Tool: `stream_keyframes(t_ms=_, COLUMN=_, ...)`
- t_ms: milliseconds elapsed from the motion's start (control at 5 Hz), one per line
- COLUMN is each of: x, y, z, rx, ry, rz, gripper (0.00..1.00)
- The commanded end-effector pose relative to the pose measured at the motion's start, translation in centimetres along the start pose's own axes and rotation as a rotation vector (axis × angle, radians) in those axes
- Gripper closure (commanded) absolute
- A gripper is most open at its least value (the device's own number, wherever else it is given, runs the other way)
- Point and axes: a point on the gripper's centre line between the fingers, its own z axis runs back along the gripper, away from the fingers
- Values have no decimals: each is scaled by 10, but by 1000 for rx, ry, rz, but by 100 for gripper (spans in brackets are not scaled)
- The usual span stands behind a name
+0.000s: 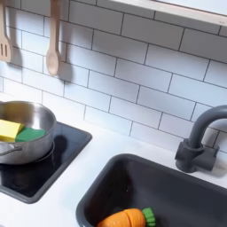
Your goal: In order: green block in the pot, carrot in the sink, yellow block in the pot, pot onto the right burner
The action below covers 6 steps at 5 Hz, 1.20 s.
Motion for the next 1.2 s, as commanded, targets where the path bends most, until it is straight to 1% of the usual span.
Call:
stream_keyframes(t_ms=0, x=-12, y=-16, z=22, rx=-11, ry=-15, rz=18, gripper=100)
stream_keyframes(t_ms=200, x=-26, y=-31, z=19, rx=-49, ry=25, rz=29, gripper=100)
stream_keyframes(t_ms=400, x=-34, y=-39, z=37, rx=-36, ry=40, rz=38, gripper=100)
stream_keyframes(t_ms=600, x=-51, y=-46, z=44, rx=-36, ry=95, rz=78, gripper=0)
stream_keyframes(t_ms=800, x=-44, y=-47, z=46, rx=-37, ry=79, rz=58, gripper=0)
stream_keyframes(t_ms=1000, x=-44, y=-48, z=46, rx=-37, ry=77, rz=58, gripper=0)
